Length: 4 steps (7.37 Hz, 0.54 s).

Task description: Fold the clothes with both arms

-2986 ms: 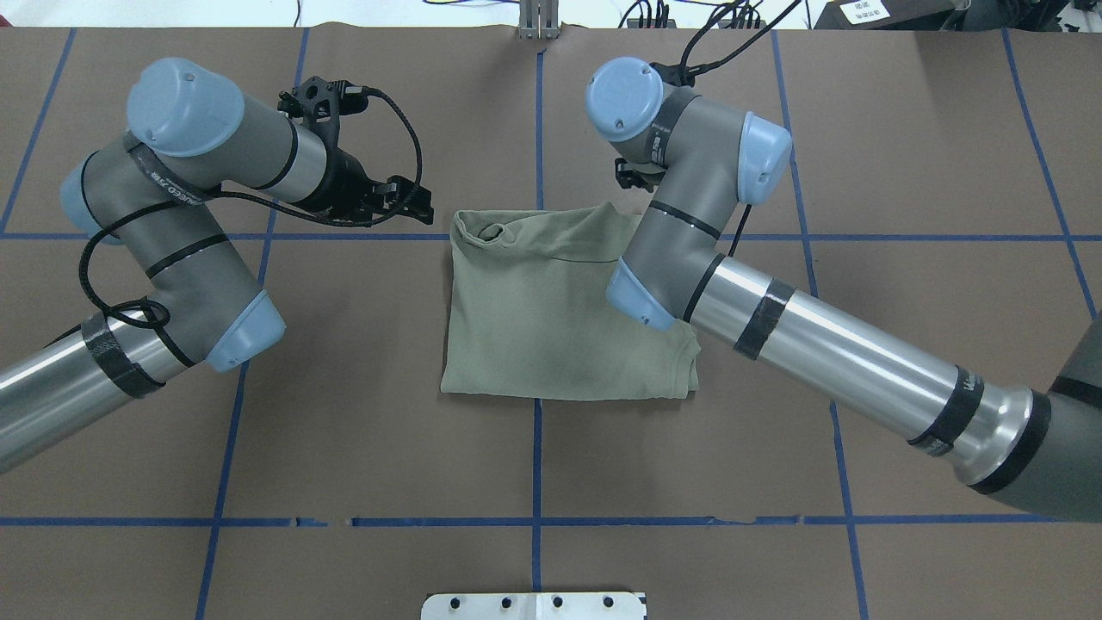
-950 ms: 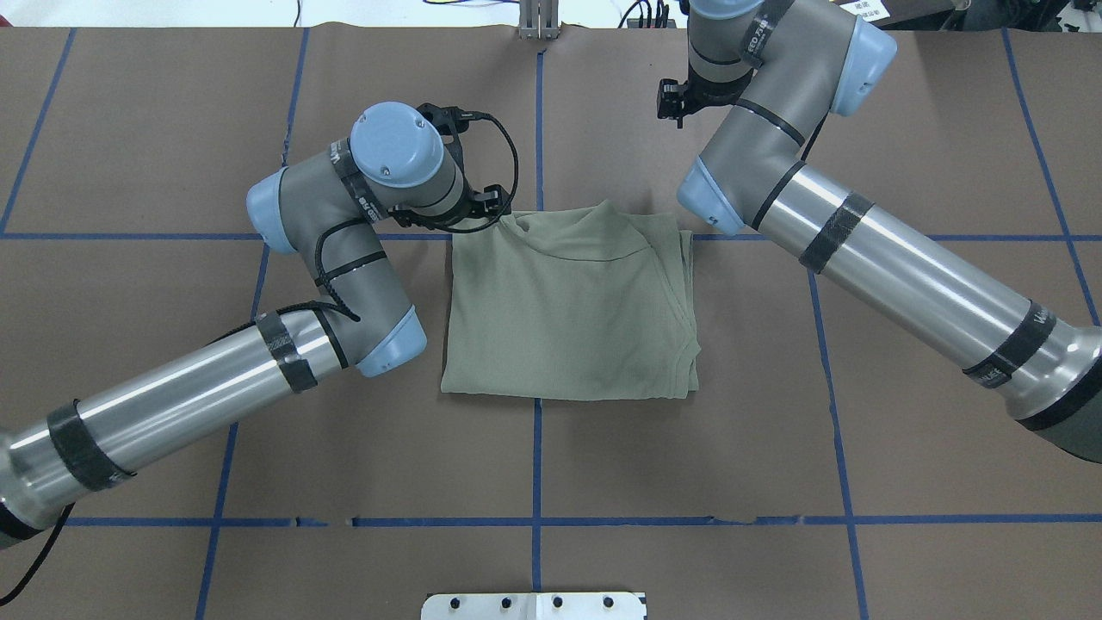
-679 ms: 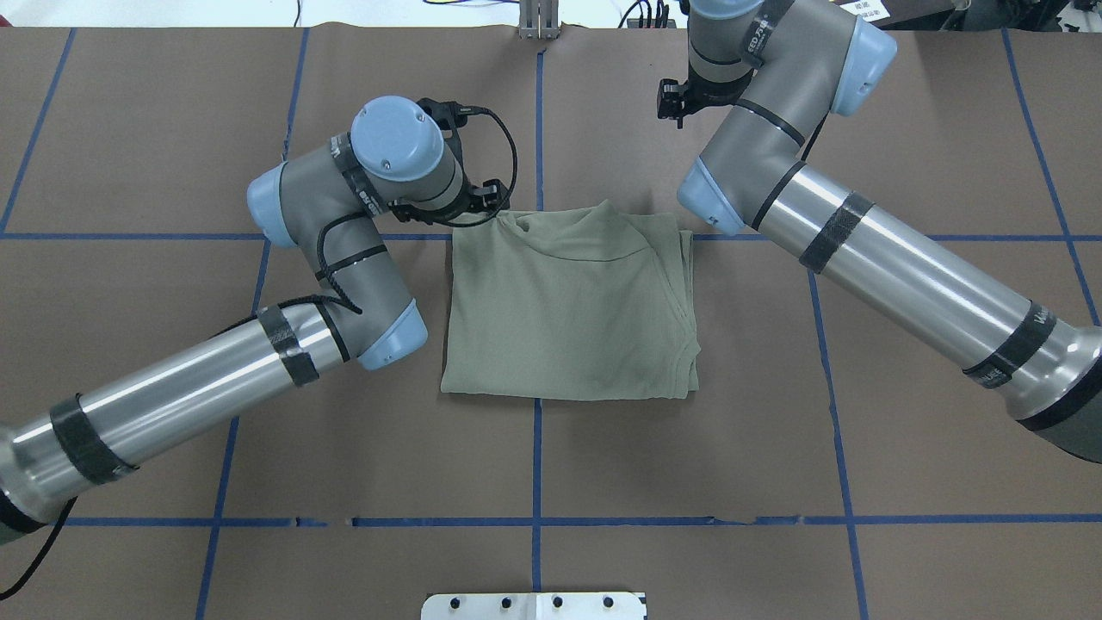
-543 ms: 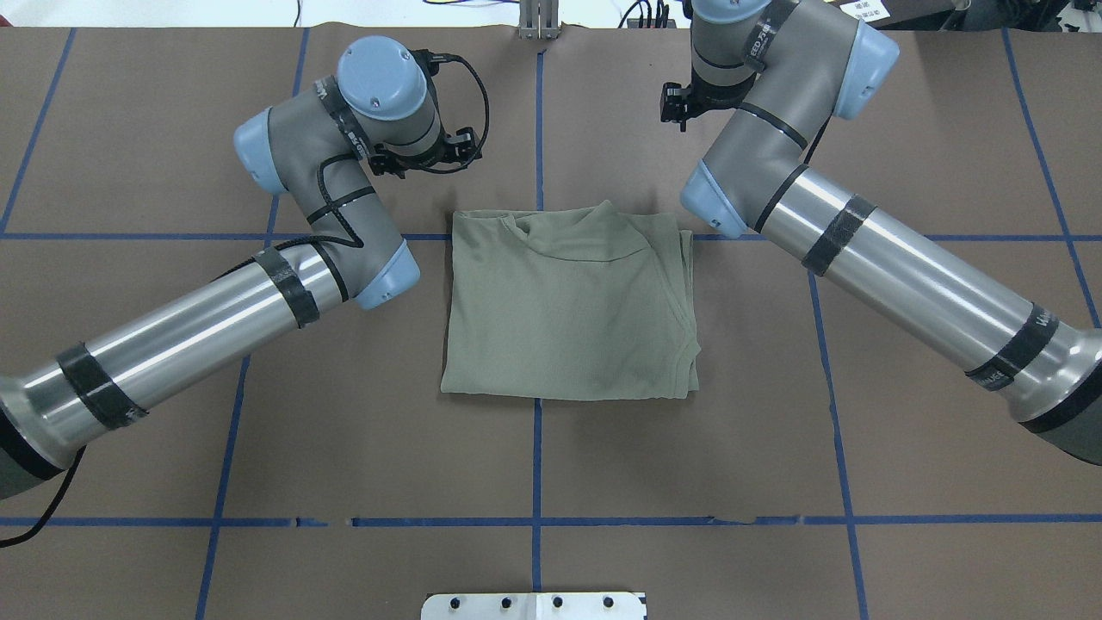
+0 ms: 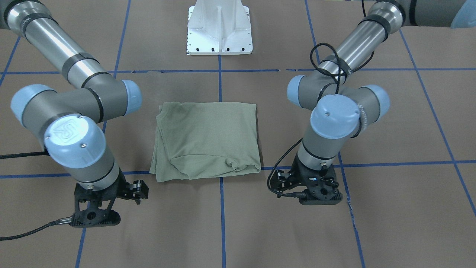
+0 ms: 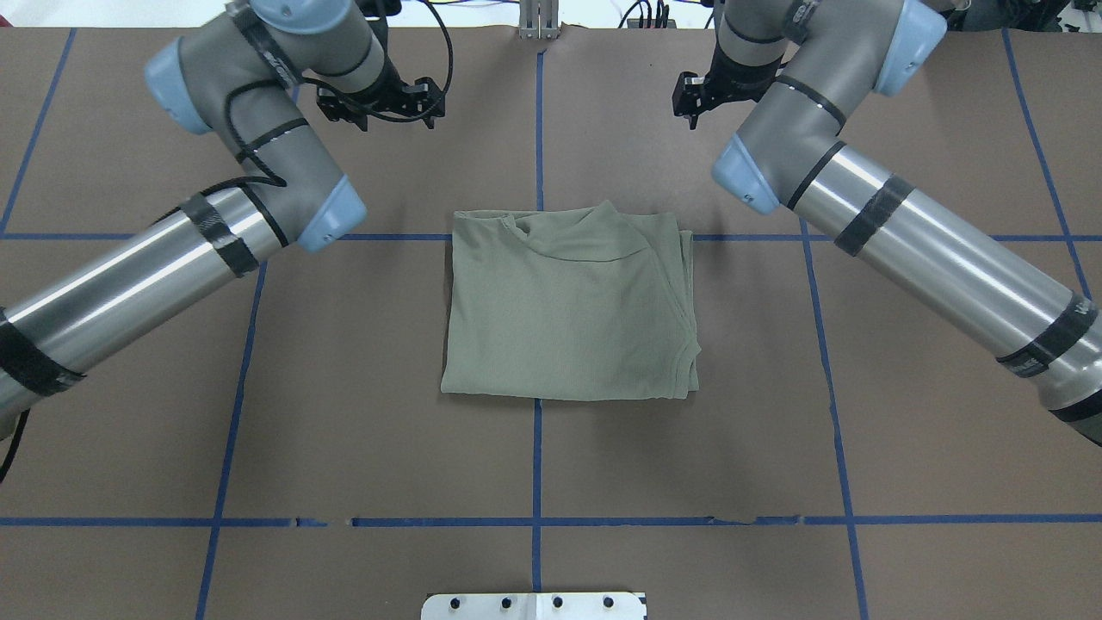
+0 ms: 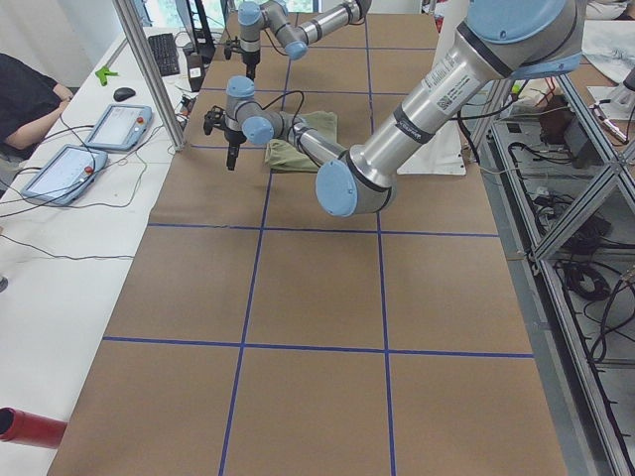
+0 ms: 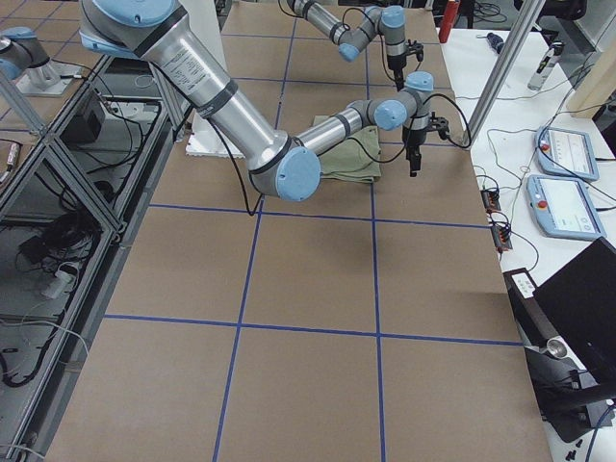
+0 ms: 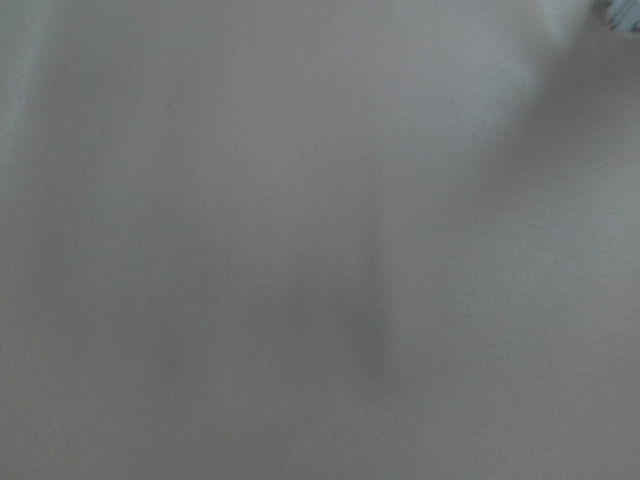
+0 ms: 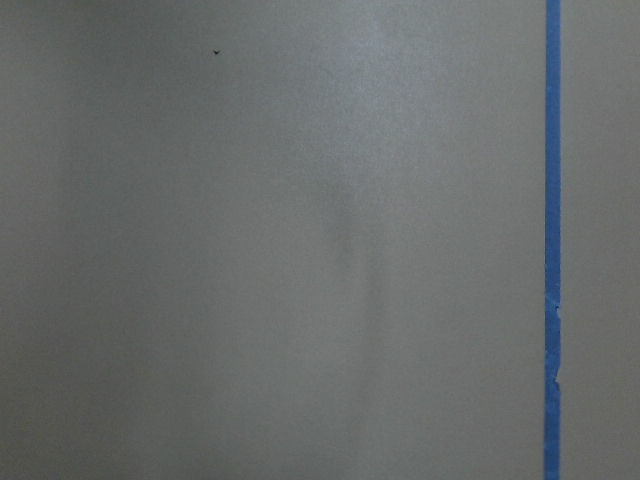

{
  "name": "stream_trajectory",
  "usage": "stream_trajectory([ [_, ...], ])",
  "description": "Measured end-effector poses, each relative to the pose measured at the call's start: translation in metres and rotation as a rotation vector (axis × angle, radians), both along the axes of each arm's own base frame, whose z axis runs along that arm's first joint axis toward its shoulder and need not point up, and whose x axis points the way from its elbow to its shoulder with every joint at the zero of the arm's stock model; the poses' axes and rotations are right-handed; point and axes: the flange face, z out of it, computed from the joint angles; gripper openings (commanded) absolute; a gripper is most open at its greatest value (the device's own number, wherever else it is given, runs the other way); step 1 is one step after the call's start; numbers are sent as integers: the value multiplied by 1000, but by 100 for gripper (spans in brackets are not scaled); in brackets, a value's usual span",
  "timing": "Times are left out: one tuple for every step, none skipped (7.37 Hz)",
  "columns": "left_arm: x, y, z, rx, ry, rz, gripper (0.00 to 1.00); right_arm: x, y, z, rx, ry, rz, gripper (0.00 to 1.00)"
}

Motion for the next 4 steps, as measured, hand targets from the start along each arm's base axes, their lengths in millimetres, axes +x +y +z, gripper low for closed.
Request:
stream_trajectory([
  [-54, 5, 7, 48, -34, 55, 100, 42, -1, 19, 11, -23, -40, 100],
  [-114, 10, 17, 104, -86, 104, 100, 92, -4, 42, 32, -17, -88, 100],
  [-174, 14, 30, 159, -144, 152, 100, 144, -8, 60, 58, 10, -147, 100],
  [-231, 18, 46, 194, -187, 193, 100, 201, -11, 81, 79, 39, -206, 100],
])
